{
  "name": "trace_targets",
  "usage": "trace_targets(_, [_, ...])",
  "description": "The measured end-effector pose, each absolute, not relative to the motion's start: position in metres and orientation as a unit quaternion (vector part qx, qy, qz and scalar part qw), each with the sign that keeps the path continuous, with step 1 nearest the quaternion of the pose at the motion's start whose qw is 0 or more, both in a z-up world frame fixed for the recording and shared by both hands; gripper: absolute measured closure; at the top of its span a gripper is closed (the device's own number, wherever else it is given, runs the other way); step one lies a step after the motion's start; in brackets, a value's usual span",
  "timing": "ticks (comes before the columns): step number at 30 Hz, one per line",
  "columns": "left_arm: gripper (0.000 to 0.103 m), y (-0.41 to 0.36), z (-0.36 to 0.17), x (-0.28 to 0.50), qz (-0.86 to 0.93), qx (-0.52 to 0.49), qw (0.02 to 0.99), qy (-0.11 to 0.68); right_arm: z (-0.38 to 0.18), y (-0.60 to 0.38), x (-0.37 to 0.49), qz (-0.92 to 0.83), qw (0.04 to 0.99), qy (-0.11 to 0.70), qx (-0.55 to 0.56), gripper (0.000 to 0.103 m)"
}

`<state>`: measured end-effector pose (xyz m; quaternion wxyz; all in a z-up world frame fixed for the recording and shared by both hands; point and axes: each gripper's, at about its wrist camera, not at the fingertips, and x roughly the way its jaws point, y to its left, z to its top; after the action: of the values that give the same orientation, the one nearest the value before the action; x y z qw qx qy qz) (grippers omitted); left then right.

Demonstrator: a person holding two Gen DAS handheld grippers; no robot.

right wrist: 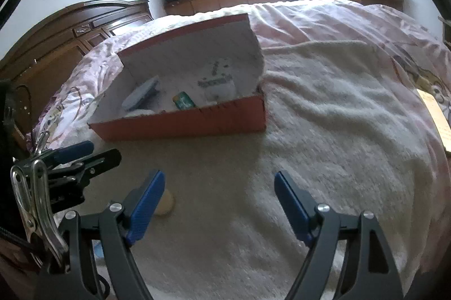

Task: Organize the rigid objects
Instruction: 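Withdraw both grippers toward the wooden disc and light-blue spoon piece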

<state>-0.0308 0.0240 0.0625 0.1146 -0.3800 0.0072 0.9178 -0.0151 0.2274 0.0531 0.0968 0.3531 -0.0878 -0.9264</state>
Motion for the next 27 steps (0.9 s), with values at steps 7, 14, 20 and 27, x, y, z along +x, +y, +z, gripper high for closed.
trace_targets(7, [0.029,0.038,0.052,-0.018,0.908,-0.396,0.134,0.019,0.046,0.238,-0.011,-0.924,0.082,-0.096,0.361,0.019])
trace_targets(14, [0.029,0.058,0.041,-0.011,0.896,-0.415,0.154,0.035,0.044,0.242,-0.010,-0.923,0.077,-0.098,0.364,0.019])
trace_targets(20, [0.032,0.072,0.037,-0.013,0.892,-0.421,0.157,0.049,0.042,0.244,-0.009,-0.922,0.078,-0.102,0.364,0.019])
trace_targets(27, [0.050,0.087,0.028,-0.017,0.887,-0.425,0.164,0.075,0.037,0.251,-0.009,-0.921,0.078,-0.115,0.365,0.019])
